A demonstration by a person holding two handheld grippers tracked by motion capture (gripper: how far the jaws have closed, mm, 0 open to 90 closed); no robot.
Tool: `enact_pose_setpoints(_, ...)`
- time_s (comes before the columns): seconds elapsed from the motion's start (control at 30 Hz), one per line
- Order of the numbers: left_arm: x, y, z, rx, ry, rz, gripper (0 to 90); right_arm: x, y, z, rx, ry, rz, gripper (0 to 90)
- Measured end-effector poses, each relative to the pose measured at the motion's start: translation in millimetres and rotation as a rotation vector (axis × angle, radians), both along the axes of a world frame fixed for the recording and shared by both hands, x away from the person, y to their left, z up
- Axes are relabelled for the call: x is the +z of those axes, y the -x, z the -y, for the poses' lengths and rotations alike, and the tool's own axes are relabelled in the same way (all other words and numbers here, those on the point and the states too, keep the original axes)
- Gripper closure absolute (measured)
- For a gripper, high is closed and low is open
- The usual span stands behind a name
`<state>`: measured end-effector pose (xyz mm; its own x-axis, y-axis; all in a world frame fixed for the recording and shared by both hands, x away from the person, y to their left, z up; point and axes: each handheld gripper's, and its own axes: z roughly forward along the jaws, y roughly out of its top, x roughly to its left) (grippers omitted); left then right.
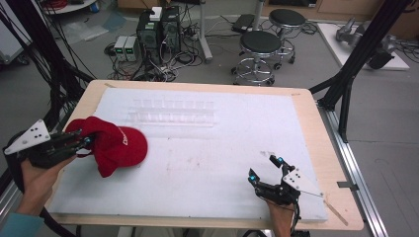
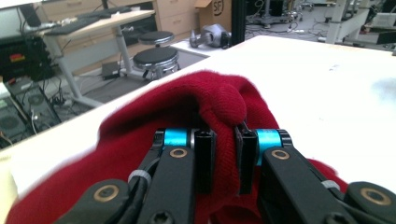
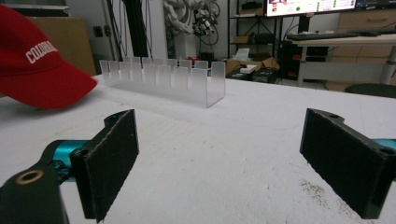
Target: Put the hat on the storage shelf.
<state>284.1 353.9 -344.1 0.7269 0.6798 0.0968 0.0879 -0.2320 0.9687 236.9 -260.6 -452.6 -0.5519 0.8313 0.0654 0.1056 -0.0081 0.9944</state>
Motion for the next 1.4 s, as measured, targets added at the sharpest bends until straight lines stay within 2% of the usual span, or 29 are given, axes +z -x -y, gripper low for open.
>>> enact_pose_setpoints(0.17, 20.9, 2.4, 8.4, -0.052, 0.007, 0.024, 82.4, 0.6, -0.6, -0.6, 0.01, 0.003, -0.013, 10.6)
enact_pose_setpoints(0.3, 30.8, 3.4, 14.0, -0.086, 0.014, 0.03, 82.3, 1.5, -1.2, -0.9, 0.021, -0.001, 0.009, 10.6)
enact_pose_setpoints(0.33, 37.6, 3.6, 20.6, -0.115, 0.01, 0.035, 82.4, 2.5, -1.4, -1.5, 0.028, 0.0, 0.011, 10.6)
enact_pose_setpoints(0.47, 45.0, 2.4, 36.4, -0.161, 0.003, 0.036, 82.3, 12.1, -0.8, -5.8, 0.056, 0.0, 0.022, 10.6)
enact_pose_setpoints(0.6, 44.0, -1.7, 53.9, -0.196, -0.002, 0.013, 82.4, 22.8, -2.6, -11.4, 0.102, -0.022, 0.045, 10.6)
enact_pose_setpoints(0.63, 44.0, -1.7, 53.9, -0.196, -0.002, 0.013, 82.3, 25.6, -3.3, -13.5, 0.112, -0.019, 0.04, 10.6)
enact_pose_setpoints(0.73, 38.9, -5.1, 70.5, -0.224, 0.003, -0.009, 82.3, 33.1, -6.7, -18.7, 0.138, -0.021, 0.029, 10.6)
enact_pose_setpoints(0.77, 38.9, -5.1, 70.5, -0.224, 0.003, -0.009, 82.3, 36.5, -8.1, -20.5, 0.154, -0.024, 0.023, 10.6)
enact_pose_setpoints(0.87, 33.7, -10.1, 86.0, -0.254, 0.007, -0.027, 82.4, 44.9, -12.5, -25.8, 0.212, -0.032, -0.004, 10.6)
enact_pose_setpoints(0.93, 31.9, -12.5, 92.6, -0.271, 0.008, -0.036, 82.4, 49.8, -15.3, -29.8, 0.251, -0.022, -0.011, 10.6)
enact_pose_setpoints(1.0, 29.6, -15.3, 100.8, -0.285, 0.013, -0.055, 82.4, 55.2, -18.7, -36.6, 0.33, -0.021, -0.033, 10.6)
enact_pose_setpoints(1.07, 27.7, -17.0, 107.3, -0.3, 0.021, -0.067, 82.3, 59.9, -21.9, -44.0, 0.376, 0.005, -0.049, 10.6)
enact_pose_setpoints(1.17, 25.2, -18.7, 114.9, -0.313, 0.036, -0.085, 82.4, 66.6, -26.2, -54.9, 0.408, 0.039, -0.056, 10.6)
enact_pose_setpoints(1.27, 23.3, -19.3, 121.4, -0.329, 0.039, -0.104, 82.4, 73.5, -32.8, -64.5, 0.459, 0.034, -0.092, 10.6)
enact_pose_setpoints(1.4, 21.3, -20.6, 130.1, -0.363, 0.034, -0.118, 82.4, 83.3, -39.7, -77.9, 0.512, 0.049, -0.113, 10.6)
